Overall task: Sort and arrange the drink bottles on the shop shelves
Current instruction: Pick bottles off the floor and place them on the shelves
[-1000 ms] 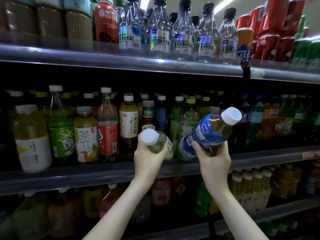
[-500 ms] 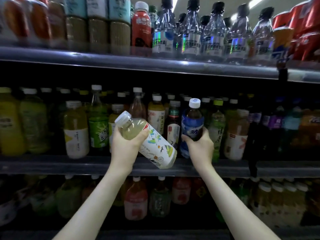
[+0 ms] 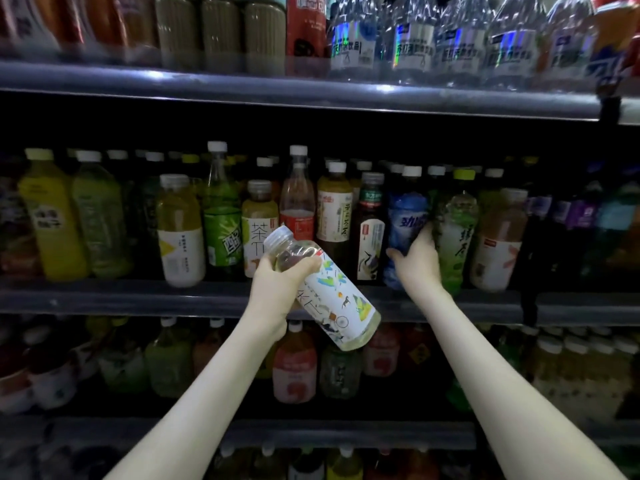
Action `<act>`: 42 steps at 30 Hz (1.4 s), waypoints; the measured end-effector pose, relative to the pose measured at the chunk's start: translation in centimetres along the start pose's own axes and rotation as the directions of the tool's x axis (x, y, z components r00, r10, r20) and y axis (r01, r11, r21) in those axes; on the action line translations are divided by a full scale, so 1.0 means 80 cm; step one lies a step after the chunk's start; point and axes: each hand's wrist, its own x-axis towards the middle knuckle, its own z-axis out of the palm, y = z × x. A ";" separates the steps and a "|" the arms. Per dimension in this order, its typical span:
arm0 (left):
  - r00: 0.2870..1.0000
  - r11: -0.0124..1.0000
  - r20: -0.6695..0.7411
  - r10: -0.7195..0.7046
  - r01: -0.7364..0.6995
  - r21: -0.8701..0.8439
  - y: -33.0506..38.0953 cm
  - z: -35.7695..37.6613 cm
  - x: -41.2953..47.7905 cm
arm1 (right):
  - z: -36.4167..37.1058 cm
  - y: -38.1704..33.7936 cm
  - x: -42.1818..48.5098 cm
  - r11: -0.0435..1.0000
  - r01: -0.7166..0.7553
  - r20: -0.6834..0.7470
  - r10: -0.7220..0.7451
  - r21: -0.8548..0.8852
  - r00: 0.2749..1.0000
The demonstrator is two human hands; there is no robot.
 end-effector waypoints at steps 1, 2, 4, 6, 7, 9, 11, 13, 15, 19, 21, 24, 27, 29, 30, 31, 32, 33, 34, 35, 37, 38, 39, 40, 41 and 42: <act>1.000 1.000 0.001 -0.017 0.017 0.022 -0.003 0.000 -0.003 | -0.004 -0.001 -0.017 0.999 0.043 0.004 -0.043 0.017 0.999; 0.999 0.998 0.000 -0.035 0.035 0.045 -0.007 -0.001 -0.008 | -0.009 -0.004 -0.037 0.995 0.089 0.007 -0.090 0.046 0.996; 0.998 0.993 -0.007 -0.066 0.066 0.097 -0.013 -0.003 -0.022 | -0.021 -0.011 -0.083 0.974 0.182 0.053 -0.191 0.135 0.980; 0.996 0.986 -0.006 -0.085 0.085 0.141 -0.019 -0.007 -0.040 | -0.031 -0.018 -0.129 0.948 0.251 0.226 -0.292 0.196 0.929; 0.996 0.983 -0.005 -0.090 0.089 0.158 -0.022 -0.008 -0.052 | -0.033 -0.019 -0.151 0.948 0.253 0.363 -0.308 0.191 0.879; 0.993 0.980 -0.020 -0.113 0.115 0.165 -0.029 -0.012 -0.079 | -0.034 -0.013 -0.188 0.968 0.186 0.604 -0.252 0.170 0.756; 0.986 0.974 -0.034 -0.162 0.165 0.154 -0.035 -0.018 -0.112 | -0.028 0.007 -0.216 0.978 0.062 0.690 -0.184 0.197 0.700; 0.973 0.956 -0.025 -0.229 0.230 0.182 -0.043 -0.034 -0.145 | -0.021 0.032 -0.239 0.963 -0.068 0.707 -0.143 0.262 0.692; 0.959 0.947 0.030 -0.281 0.271 0.174 -0.050 -0.060 -0.180 | -0.012 0.053 -0.267 0.856 -0.329 0.754 -0.103 0.399 0.648; 0.892 0.904 0.212 -0.398 0.342 0.258 -0.067 -0.116 -0.247 | 0.011 0.055 -0.330 0.624 -0.612 0.854 -0.187 0.485 0.486; 0.833 0.869 0.272 -0.482 0.415 0.269 -0.074 -0.135 -0.273 | 0.024 0.042 -0.355 0.623 -0.602 0.858 -0.255 0.499 0.447; 0.845 0.865 0.224 -0.486 0.429 0.261 -0.073 -0.172 -0.294 | 0.042 0.014 -0.377 0.660 -0.557 0.860 -0.329 0.504 0.390; 0.894 0.880 0.131 -0.428 0.379 0.288 -0.058 -0.215 -0.307 | 0.066 -0.016 -0.398 0.695 -0.550 0.886 -0.379 0.463 0.268; 0.920 0.878 0.059 -0.387 0.348 0.327 -0.045 -0.251 -0.312 | 0.091 -0.040 -0.417 0.716 -0.547 0.898 -0.391 0.434 0.200; 0.929 0.873 0.027 -0.369 0.336 0.355 -0.038 -0.273 -0.315 | 0.106 -0.054 -0.429 0.736 -0.528 0.903 -0.392 0.424 0.179; 0.936 0.861 -0.012 -0.352 0.328 0.388 -0.031 -0.295 -0.317 | 0.122 -0.070 -0.441 0.757 -0.498 0.904 -0.394 0.422 0.166; 0.941 0.845 -0.057 -0.332 0.324 0.426 -0.023 -0.319 -0.320 | 0.138 -0.088 -0.454 0.776 -0.465 0.903 -0.397 0.426 0.164; 0.945 0.820 -0.111 -0.306 0.321 0.474 -0.013 -0.346 -0.322 | 0.156 -0.109 -0.469 0.791 -0.432 0.901 -0.401 0.432 0.167; 0.946 0.784 -0.166 -0.277 0.323 0.530 -0.003 -0.374 -0.325 | 0.176 -0.131 -0.485 0.804 -0.408 0.901 -0.398 0.432 0.171; 0.944 0.738 -0.213 -0.250 0.329 0.589 0.008 -0.402 -0.328 | 0.196 -0.152 -0.502 0.813 -0.395 0.904 -0.389 0.427 0.177; 0.933 0.605 -0.307 -0.188 0.357 0.712 0.031 -0.459 -0.331 | 0.241 -0.198 -0.539 0.818 -0.386 0.903 -0.370 0.427 0.218; 0.929 0.529 -0.340 -0.147 0.364 0.767 0.042 -0.486 -0.332 | 0.262 -0.220 -0.557 0.818 -0.383 0.901 -0.361 0.429 0.241; 0.922 0.452 -0.371 -0.109 0.378 0.808 0.053 -0.511 -0.332 | 0.282 -0.241 -0.574 0.817 -0.383 0.899 -0.355 0.431 0.255; 0.920 0.390 -0.386 -0.068 0.381 0.838 0.061 -0.535 -0.331 | 0.302 -0.261 -0.590 0.811 -0.388 0.896 -0.356 0.438 0.267; 0.919 0.348 -0.393 -0.041 0.382 0.856 0.069 -0.556 -0.329 | 0.318 -0.279 -0.603 0.804 -0.390 0.890 -0.363 0.449 0.277; 0.917 0.320 -0.397 -0.024 0.384 0.866 0.076 -0.576 -0.326 | 0.335 -0.296 -0.612 0.798 -0.391 0.884 -0.363 0.458 0.295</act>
